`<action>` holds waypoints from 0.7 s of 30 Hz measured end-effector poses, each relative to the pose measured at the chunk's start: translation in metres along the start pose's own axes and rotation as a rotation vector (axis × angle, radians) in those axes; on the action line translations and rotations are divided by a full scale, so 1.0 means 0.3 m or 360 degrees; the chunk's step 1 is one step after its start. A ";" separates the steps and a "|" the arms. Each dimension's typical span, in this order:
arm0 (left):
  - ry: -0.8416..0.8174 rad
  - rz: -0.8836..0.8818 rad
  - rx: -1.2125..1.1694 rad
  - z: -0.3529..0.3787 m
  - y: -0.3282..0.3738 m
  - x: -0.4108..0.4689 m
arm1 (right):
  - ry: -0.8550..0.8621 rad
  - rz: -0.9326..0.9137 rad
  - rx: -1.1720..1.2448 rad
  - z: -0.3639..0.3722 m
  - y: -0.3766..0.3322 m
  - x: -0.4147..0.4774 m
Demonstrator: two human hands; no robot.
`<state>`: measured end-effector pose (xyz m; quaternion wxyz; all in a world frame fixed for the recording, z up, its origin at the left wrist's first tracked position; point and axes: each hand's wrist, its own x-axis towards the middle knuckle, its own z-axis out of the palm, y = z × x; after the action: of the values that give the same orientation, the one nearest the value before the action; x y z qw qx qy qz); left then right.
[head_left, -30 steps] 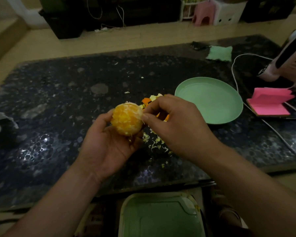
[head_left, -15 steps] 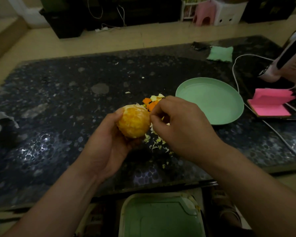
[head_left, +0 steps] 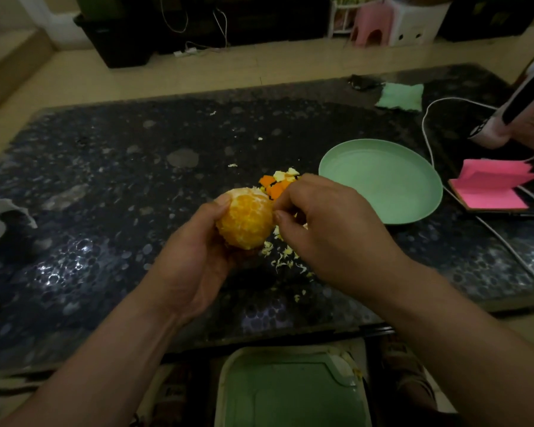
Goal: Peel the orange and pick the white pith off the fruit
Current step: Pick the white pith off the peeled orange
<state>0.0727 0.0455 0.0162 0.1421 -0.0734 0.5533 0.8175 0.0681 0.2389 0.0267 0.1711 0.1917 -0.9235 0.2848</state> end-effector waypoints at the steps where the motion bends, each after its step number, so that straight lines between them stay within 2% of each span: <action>1: 0.0003 0.0000 -0.0001 0.003 0.000 0.000 | 0.0031 0.0004 0.0010 0.004 -0.001 0.000; 9: -0.0087 -0.0023 -0.0178 0.008 0.012 -0.004 | 0.0082 0.0267 0.0459 -0.011 0.000 0.002; 17: -0.0127 0.0038 -0.0236 0.009 0.027 -0.010 | -0.0043 0.0297 0.0575 -0.037 -0.012 -0.002; 21: -0.0100 0.0031 -0.0168 0.002 0.027 -0.007 | -0.0081 0.0290 0.0494 -0.038 -0.010 -0.001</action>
<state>0.0722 0.0430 0.0244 0.1475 -0.0496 0.5052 0.8488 0.0719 0.2434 0.0368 0.0895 0.1384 -0.8861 0.4333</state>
